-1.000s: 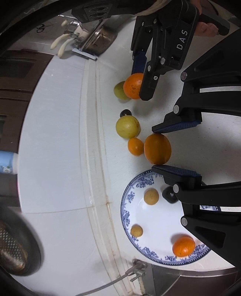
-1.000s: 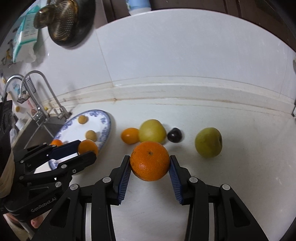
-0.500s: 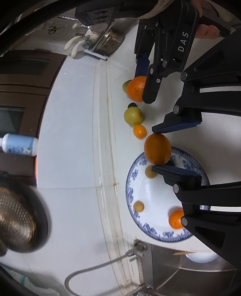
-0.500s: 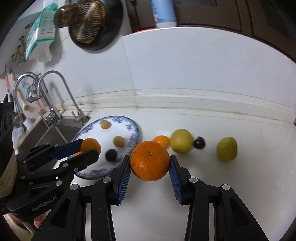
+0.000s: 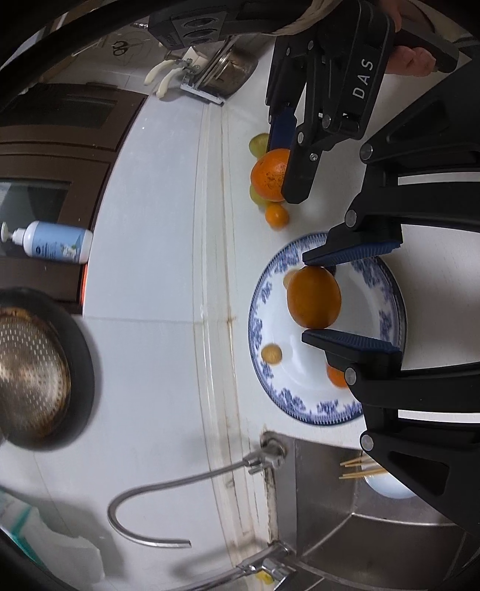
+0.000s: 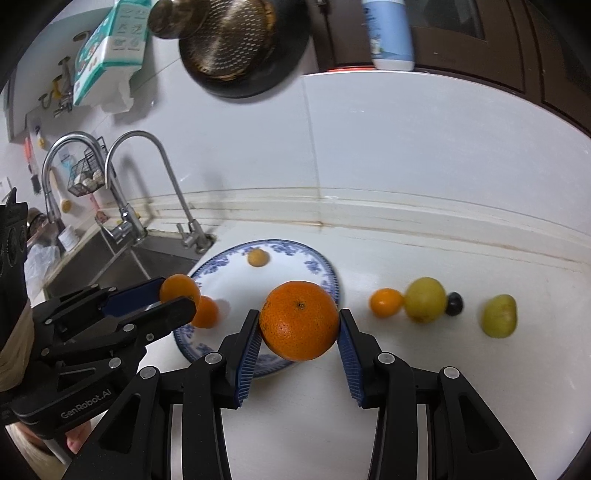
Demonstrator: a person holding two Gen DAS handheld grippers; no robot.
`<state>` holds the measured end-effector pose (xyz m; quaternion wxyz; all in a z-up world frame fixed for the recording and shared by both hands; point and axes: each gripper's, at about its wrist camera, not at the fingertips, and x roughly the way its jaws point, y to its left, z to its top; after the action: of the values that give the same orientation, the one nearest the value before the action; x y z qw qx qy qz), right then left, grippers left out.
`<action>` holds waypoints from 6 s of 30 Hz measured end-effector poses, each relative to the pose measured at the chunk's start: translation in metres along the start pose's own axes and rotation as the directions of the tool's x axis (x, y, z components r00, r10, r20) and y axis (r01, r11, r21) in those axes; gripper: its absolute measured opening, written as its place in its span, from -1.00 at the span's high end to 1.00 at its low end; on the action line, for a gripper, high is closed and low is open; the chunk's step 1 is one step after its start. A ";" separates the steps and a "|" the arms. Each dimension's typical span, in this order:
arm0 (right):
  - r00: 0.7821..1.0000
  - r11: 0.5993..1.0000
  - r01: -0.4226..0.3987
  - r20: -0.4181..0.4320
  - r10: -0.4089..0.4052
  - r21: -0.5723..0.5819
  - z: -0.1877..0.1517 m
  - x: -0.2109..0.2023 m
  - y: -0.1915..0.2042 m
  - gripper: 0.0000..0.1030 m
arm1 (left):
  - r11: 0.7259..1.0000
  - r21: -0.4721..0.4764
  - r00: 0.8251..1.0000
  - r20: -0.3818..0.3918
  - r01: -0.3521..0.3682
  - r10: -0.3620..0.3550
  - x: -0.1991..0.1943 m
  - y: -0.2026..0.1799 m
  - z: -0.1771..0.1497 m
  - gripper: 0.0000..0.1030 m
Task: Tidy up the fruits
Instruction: 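Carry the orange and tangerine onto the plate and open both tools, then withdraw both open tools from the plate toward the remaining fruits, then grasp a small orange with the left tool while the right tool grasps a green pear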
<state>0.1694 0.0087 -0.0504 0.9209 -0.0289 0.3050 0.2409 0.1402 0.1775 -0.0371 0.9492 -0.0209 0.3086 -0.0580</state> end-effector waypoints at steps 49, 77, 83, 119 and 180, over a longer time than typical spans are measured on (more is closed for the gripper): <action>0.959 0.998 -0.019 -0.282 0.003 -0.054 0.052 0.179 0.021 0.18 | 0.997 0.049 0.962 -0.261 -0.067 0.077 0.120 0.088 0.020 0.32; 0.994 0.994 0.106 -0.022 -0.107 -0.025 0.040 0.038 0.003 -0.29 | 0.993 0.075 0.995 -0.018 -0.097 0.098 0.021 0.021 0.037 -0.30; 0.987 0.987 0.156 0.032 -0.157 0.024 0.030 -0.001 -0.014 -0.32 | 0.994 0.098 0.999 0.019 -0.050 0.049 0.005 -0.011 0.039 -0.36; 0.917 0.907 0.393 -0.132 -0.376 0.148 -0.005 -0.014 -0.152 -0.42 | 0.950 0.302 0.987 -0.159 0.083 -0.035 0.106 -0.115 0.036 -0.44; 0.945 0.935 0.312 -0.160 -0.287 0.169 -0.018 0.031 -0.192 0.04 | 0.943 0.308 0.964 -0.264 0.127 -0.043 0.149 -0.127 0.027 0.39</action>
<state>0.2698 -0.1514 -0.1003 0.9230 -0.0020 0.3792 0.0646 0.2637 0.0328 -0.0923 0.8891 0.1285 0.4124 -0.1511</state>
